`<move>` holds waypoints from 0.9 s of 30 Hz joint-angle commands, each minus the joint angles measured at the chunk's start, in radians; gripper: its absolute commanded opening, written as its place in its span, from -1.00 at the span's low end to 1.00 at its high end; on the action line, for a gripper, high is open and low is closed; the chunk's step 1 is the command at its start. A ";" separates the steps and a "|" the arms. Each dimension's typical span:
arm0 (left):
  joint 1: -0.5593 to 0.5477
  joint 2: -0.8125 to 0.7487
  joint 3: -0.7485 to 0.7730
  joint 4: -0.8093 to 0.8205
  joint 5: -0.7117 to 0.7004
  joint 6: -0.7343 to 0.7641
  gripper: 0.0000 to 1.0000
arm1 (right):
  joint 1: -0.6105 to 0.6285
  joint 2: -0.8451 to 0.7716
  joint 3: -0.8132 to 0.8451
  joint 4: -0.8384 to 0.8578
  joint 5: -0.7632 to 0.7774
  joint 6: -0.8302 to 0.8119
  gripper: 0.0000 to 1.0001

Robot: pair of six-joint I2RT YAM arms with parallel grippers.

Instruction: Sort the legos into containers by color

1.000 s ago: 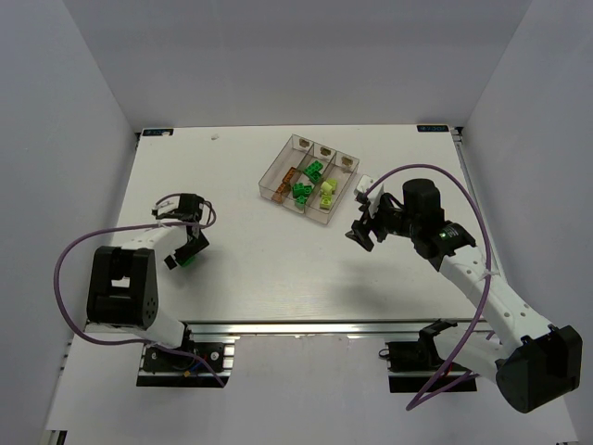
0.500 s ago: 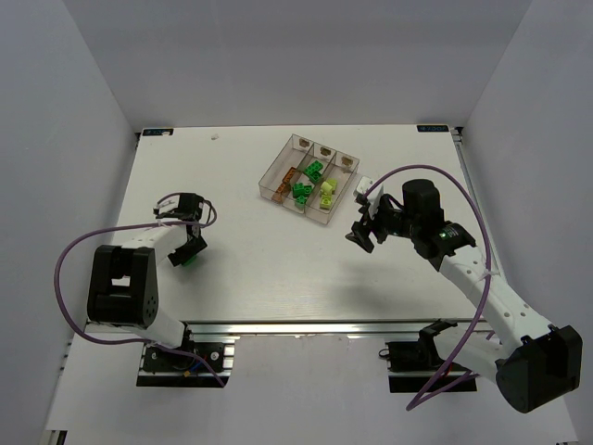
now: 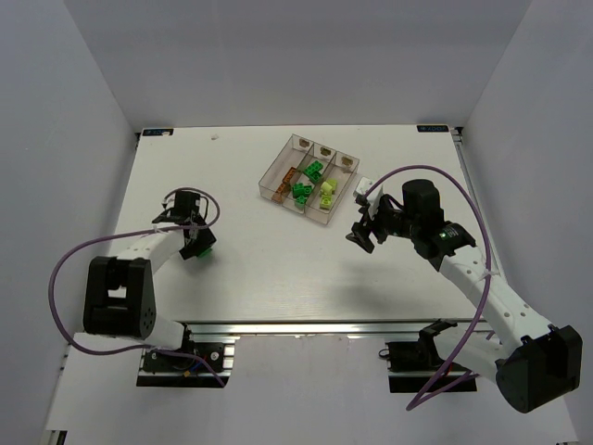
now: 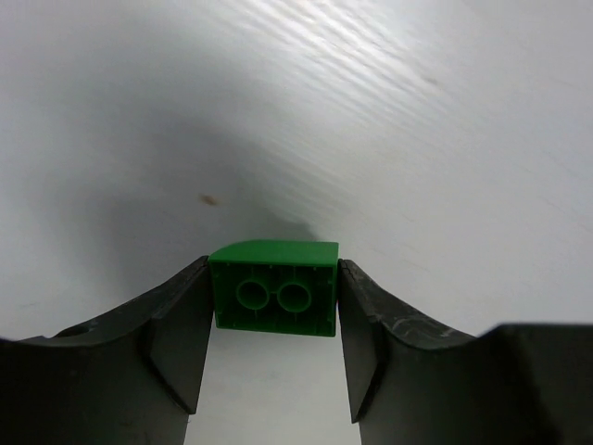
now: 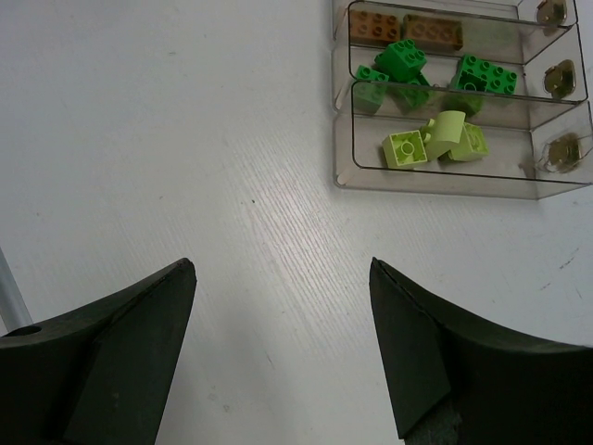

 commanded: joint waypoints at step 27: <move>-0.383 0.318 0.615 0.281 0.293 0.136 -0.87 | -0.003 0.039 0.014 -0.001 0.008 -0.016 0.62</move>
